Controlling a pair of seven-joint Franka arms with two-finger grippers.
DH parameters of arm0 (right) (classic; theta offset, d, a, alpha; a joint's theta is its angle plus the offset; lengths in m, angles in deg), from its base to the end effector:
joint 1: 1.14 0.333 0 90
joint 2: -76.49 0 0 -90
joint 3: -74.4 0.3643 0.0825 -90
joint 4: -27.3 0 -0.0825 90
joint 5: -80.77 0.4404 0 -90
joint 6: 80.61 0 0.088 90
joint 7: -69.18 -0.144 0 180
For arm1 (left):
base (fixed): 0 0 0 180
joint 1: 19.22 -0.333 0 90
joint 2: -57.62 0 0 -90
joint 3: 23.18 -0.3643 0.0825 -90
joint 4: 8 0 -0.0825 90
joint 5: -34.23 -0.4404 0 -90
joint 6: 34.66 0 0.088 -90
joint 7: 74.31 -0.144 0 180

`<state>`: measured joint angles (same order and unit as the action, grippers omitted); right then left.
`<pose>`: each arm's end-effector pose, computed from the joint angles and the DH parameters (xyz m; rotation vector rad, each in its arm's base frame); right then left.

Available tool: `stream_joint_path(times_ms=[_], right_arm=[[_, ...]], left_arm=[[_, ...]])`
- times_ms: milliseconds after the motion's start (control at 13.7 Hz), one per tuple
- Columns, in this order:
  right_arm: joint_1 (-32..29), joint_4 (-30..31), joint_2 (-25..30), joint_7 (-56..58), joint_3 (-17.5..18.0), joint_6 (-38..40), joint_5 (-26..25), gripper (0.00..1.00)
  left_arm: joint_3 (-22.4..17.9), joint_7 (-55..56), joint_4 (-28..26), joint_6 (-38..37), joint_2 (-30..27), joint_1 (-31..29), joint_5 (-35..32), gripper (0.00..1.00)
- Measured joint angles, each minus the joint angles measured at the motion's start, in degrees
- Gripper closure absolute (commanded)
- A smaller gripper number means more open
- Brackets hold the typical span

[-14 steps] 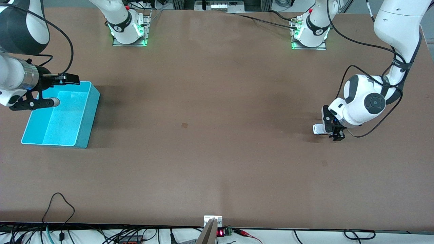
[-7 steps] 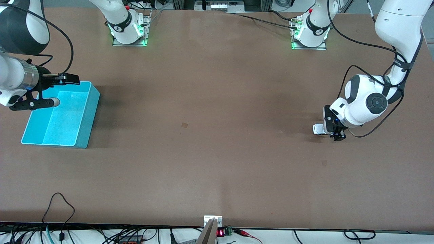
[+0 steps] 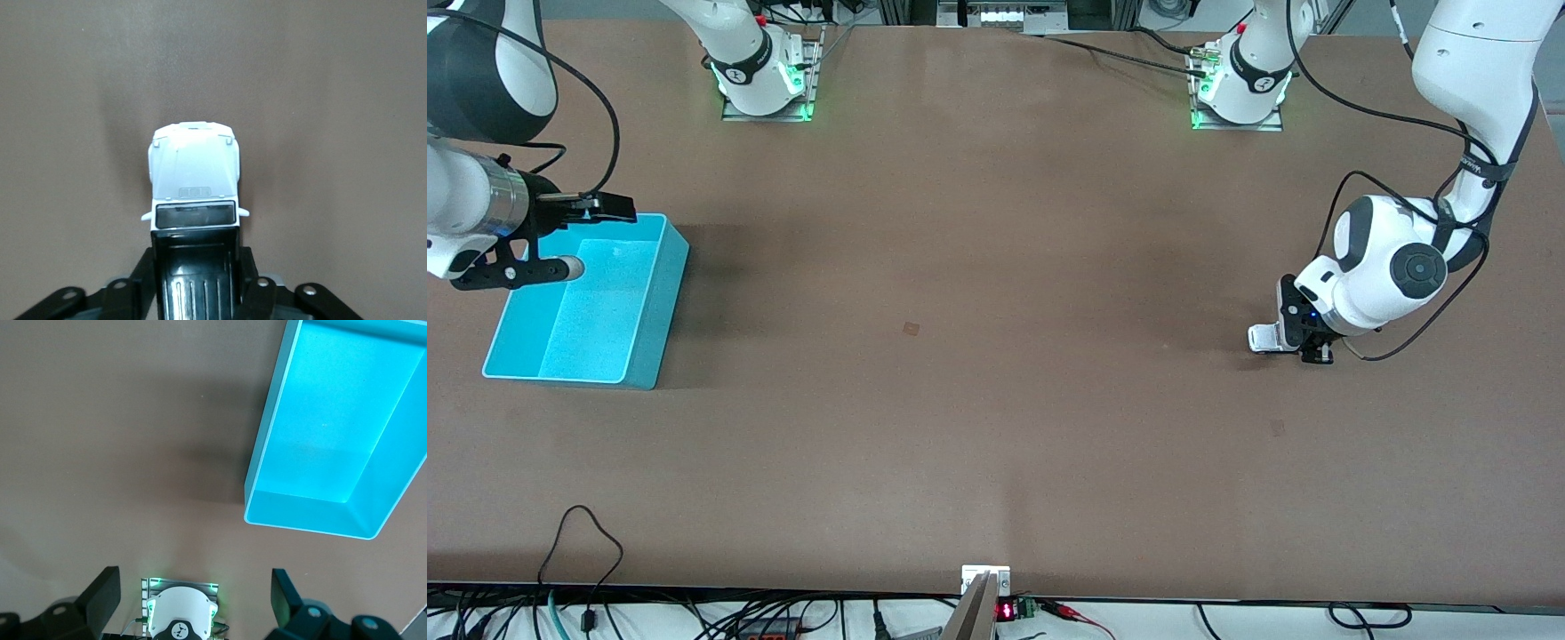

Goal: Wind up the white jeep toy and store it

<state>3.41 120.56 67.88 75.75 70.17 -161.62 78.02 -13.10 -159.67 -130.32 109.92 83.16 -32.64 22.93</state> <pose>0.6150 -0.0016 0.5056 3.0450 0.1833 -0.5651 0.6157 0.0350 0.1525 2.2054 -2.2259 -0.0882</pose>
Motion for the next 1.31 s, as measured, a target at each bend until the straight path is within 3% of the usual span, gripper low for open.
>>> stream_joint_path(times_ms=[1310], right_arm=[[0.0, 0.0, 0.0, 0.0, 0.0, 0.0, 0.0, 0.00]], left_arm=[[0.1, 3.7, -0.1, 0.0, 0.0, -0.1, 0.0, 0.59]])
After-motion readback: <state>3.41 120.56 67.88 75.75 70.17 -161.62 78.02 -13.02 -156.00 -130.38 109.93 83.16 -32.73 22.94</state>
